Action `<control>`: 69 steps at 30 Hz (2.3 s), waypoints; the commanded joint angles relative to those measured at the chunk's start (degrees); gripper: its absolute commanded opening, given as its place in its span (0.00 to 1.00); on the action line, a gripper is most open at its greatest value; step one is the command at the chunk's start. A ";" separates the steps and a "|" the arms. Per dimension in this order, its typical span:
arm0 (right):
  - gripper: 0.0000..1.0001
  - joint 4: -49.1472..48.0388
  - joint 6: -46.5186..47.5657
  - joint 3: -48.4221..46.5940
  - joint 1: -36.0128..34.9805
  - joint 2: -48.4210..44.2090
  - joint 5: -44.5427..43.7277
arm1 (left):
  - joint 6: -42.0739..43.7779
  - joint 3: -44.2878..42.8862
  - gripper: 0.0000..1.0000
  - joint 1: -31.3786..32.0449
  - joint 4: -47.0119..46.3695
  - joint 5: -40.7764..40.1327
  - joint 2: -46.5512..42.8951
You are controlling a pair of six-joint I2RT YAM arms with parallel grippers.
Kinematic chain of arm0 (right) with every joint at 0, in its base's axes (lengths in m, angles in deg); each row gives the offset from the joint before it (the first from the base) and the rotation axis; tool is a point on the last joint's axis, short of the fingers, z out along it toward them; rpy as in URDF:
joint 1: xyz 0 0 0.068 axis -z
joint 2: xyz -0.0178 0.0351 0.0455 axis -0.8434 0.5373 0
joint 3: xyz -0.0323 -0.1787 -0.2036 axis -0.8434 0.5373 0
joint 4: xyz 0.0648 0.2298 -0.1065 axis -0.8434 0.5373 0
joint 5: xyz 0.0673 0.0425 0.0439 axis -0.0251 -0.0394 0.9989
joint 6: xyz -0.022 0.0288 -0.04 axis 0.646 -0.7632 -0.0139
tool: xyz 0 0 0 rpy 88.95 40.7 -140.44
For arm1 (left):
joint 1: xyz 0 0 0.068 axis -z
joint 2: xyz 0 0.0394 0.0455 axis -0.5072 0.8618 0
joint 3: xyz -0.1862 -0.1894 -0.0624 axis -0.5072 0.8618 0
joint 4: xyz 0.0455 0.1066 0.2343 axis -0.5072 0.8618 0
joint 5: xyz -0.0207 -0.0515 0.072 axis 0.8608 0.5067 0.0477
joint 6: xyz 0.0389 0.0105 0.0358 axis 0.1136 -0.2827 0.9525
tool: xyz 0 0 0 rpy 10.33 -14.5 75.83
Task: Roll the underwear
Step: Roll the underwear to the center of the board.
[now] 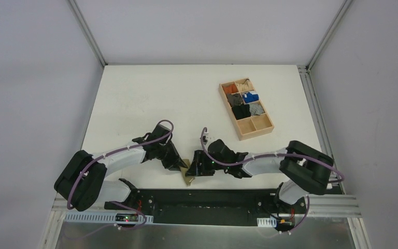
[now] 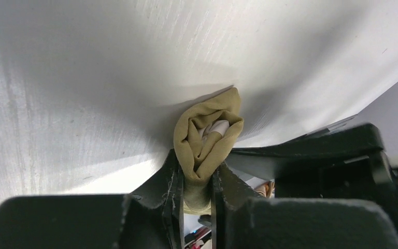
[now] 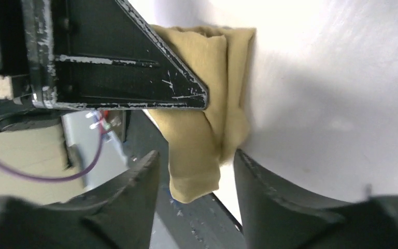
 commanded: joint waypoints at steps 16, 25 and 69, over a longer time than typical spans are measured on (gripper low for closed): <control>0.64 56.59 25.99 -38.01 -24.63 5.00 -56.45 | -2.77 -3.57 0.00 -0.05 7.16 -2.06 0.57; 0.62 57.01 26.57 -41.60 -25.93 13.13 -58.97 | -2.88 -4.04 0.00 -0.05 7.99 -1.92 0.81; 0.43 59.68 22.51 -45.63 -27.10 16.03 -62.49 | -2.80 -7.19 0.00 -0.05 16.55 -4.71 3.20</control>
